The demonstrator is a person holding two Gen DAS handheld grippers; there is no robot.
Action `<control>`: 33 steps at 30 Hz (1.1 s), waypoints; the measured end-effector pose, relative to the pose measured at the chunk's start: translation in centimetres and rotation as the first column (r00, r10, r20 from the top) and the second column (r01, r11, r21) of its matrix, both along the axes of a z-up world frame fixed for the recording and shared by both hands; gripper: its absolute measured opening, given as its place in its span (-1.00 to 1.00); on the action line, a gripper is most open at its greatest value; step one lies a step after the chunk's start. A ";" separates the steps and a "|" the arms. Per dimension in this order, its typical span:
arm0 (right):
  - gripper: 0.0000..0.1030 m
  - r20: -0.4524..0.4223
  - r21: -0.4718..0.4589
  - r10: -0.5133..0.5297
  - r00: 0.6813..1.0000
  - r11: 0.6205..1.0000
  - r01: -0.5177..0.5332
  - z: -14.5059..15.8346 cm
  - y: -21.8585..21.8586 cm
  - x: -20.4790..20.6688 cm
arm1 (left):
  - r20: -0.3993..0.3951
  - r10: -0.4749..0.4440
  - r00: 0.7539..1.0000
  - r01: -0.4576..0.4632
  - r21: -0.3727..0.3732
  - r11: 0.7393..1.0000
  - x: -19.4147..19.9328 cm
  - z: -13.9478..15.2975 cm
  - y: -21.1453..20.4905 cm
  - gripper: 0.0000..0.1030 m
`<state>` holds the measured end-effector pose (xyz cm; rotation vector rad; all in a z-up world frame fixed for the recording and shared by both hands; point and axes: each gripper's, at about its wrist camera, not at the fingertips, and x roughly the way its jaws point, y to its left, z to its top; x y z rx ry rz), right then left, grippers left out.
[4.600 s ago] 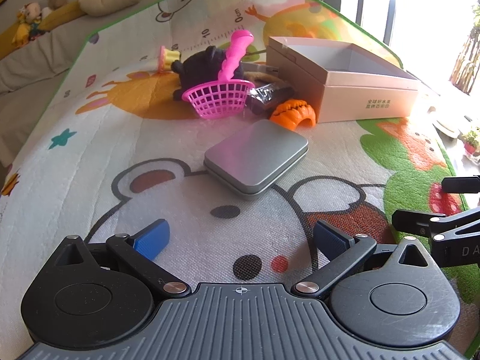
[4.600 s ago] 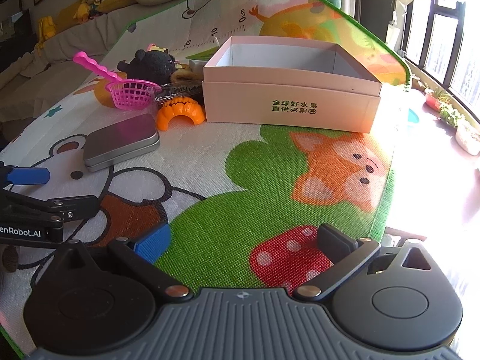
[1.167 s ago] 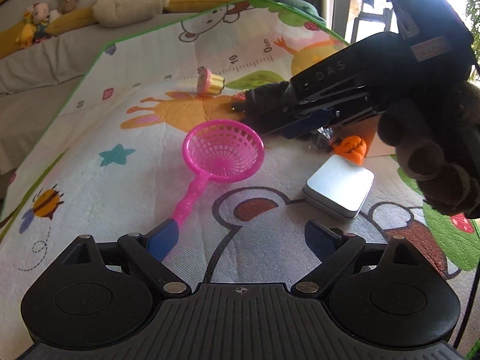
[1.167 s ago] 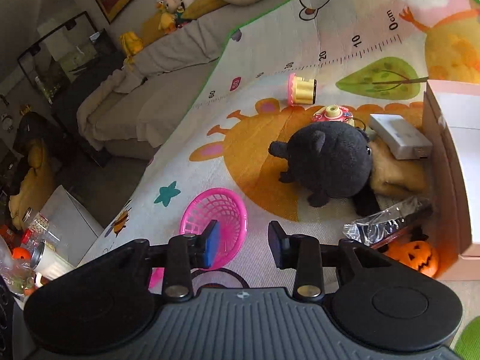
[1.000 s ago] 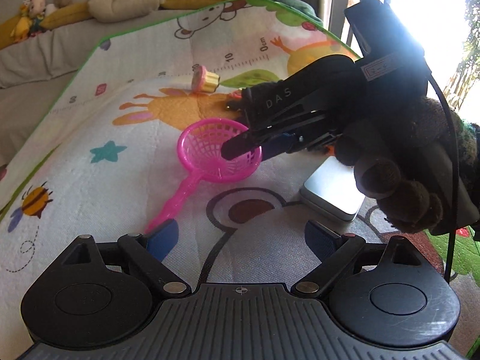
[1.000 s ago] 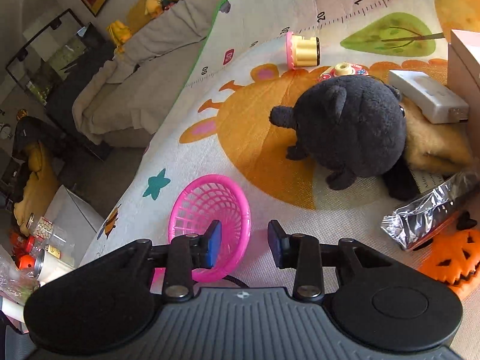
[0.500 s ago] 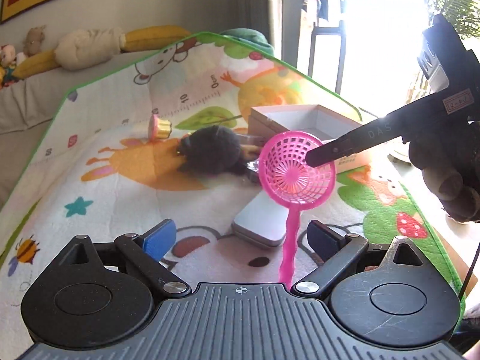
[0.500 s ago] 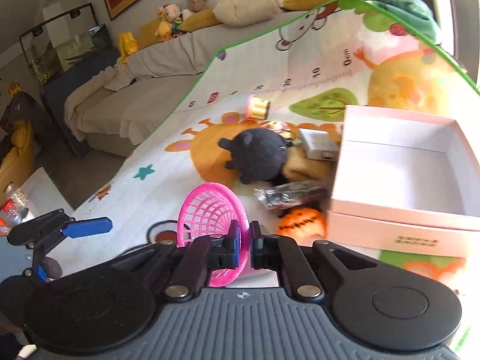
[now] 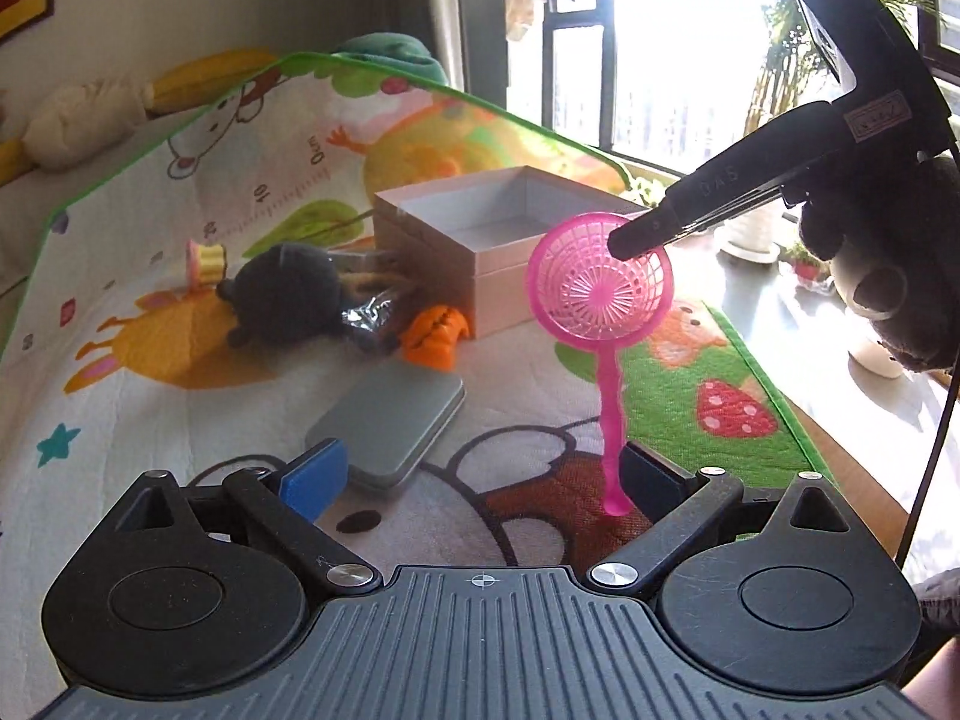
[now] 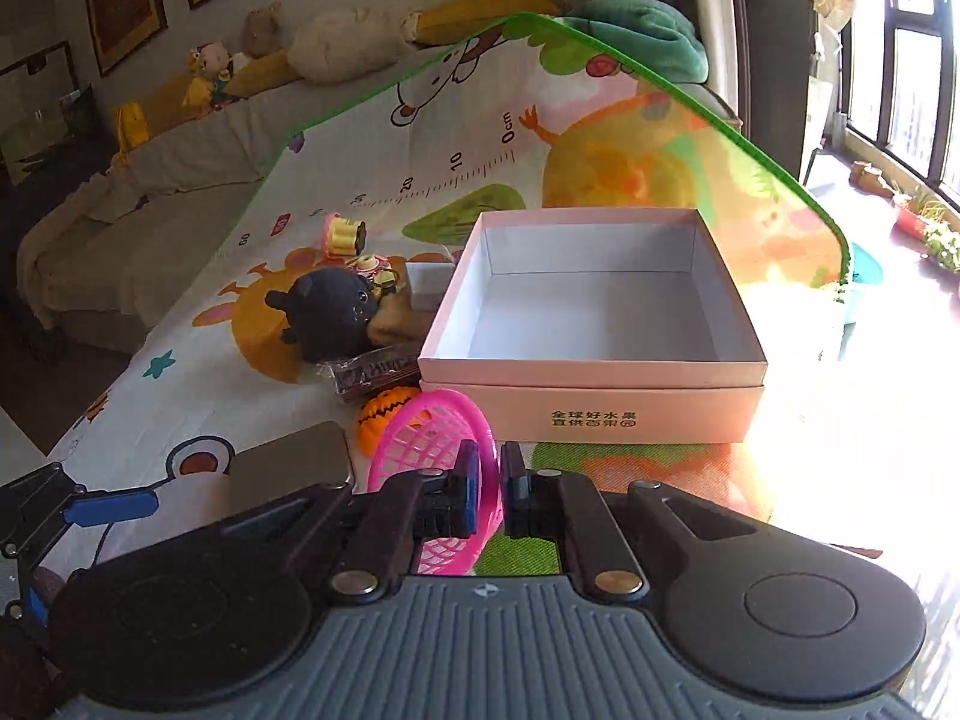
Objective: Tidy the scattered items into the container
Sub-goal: 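Lift the pink net with the right gripper toward the left gripper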
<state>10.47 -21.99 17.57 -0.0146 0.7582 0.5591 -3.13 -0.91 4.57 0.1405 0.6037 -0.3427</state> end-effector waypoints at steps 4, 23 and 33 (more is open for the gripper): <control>-0.61 -0.098 0.150 0.115 0.989 0.984 -0.100 -0.2 3.0 -0.4 | -0.022 0.022 1.000 -0.021 0.008 1.000 0.3 -0.3 0.5 0.95; 0.34 0.061 -0.070 -0.067 0.996 0.995 0.072 -4.0 -1.5 -2.7 | -0.090 -0.041 0.995 0.033 -0.094 0.995 0.1 -1.5 0.4 0.98; 0.34 0.092 -0.139 -0.090 0.992 0.985 0.102 -7.5 -2.7 -3.3 | -0.104 -0.179 0.978 0.170 -0.092 0.981 1.9 -1.6 -4.2 1.00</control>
